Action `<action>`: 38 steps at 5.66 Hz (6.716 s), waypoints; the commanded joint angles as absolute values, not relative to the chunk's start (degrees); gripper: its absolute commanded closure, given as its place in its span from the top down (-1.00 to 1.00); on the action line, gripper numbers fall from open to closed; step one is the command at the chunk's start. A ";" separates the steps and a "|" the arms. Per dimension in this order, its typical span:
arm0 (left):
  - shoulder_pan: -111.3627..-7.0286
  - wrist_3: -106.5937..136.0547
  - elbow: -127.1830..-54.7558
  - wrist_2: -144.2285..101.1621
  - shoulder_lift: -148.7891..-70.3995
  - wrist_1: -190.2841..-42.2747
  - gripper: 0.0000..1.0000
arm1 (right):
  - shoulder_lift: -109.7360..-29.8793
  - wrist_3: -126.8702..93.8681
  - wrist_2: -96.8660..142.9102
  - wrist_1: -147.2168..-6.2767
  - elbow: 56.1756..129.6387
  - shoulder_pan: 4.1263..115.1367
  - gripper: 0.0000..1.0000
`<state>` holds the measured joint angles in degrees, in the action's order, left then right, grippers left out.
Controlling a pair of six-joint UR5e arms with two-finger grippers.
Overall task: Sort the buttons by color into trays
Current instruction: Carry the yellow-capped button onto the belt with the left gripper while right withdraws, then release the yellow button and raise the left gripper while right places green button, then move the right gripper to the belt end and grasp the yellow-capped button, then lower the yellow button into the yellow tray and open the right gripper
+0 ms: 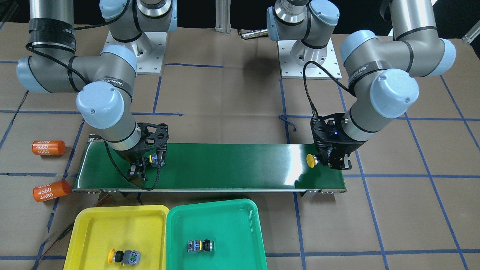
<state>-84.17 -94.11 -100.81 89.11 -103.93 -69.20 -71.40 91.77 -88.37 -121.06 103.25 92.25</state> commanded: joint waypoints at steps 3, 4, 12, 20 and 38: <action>-86.48 -95.89 -104.41 90.70 -106.78 -63.81 0.94 | -71.54 96.76 -93.39 -121.64 104.41 87.54 -0.83; -86.40 -95.37 -103.37 90.53 -107.05 -64.24 0.96 | -72.07 96.77 -93.69 -121.38 104.24 87.19 -0.89; -89.39 -9.08 -86.16 90.17 -91.25 -92.80 0.96 | -41.09 76.39 -88.44 -109.95 53.39 100.36 -0.87; -87.80 -6.42 -83.76 90.27 -89.30 -96.68 0.97 | -55.85 83.56 -85.25 -92.76 61.47 97.83 1.00; -87.80 -6.42 -83.76 90.35 -89.30 -96.59 0.97 | -59.66 92.90 -90.88 -108.32 73.84 85.96 -0.83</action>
<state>-87.81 -6.42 -83.76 90.35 -89.29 -96.59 -66.00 92.92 -91.43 -111.81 83.03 85.94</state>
